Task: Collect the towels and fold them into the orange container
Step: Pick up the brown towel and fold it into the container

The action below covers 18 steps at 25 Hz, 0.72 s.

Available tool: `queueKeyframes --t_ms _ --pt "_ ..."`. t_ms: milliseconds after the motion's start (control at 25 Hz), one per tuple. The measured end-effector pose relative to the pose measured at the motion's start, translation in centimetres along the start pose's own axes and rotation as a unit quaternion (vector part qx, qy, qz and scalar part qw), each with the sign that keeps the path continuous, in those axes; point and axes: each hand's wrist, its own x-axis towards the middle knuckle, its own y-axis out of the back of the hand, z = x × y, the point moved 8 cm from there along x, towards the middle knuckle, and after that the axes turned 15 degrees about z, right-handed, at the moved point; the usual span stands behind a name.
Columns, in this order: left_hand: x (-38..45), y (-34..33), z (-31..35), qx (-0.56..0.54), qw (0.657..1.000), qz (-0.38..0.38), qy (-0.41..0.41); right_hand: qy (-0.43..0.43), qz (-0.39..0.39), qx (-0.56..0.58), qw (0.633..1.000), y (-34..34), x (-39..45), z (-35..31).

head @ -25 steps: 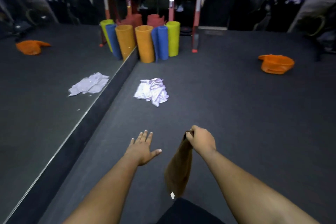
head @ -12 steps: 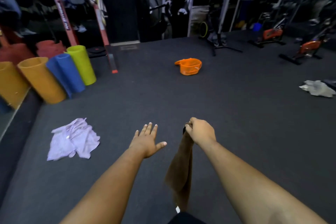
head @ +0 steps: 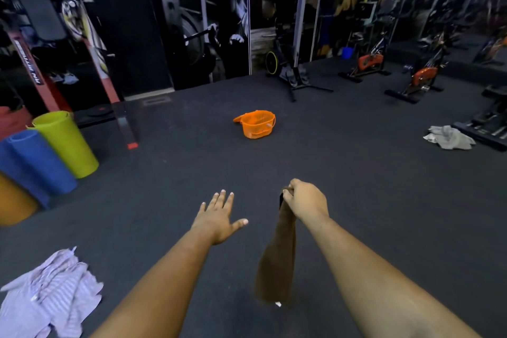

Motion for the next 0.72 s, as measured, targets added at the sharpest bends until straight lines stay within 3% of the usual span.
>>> queueKeyframes --t_ms 360,720 --pt "21.2 1.5 1.0 0.011 1.0 -0.003 0.021 0.025 -0.015 0.009 1.0 -5.5 21.8 2.2" --pt "45.6 1.0 -2.3 -0.009 1.0 -0.023 0.002 0.006 -0.007 -0.02 1.0 -14.3 43.3 2.0"
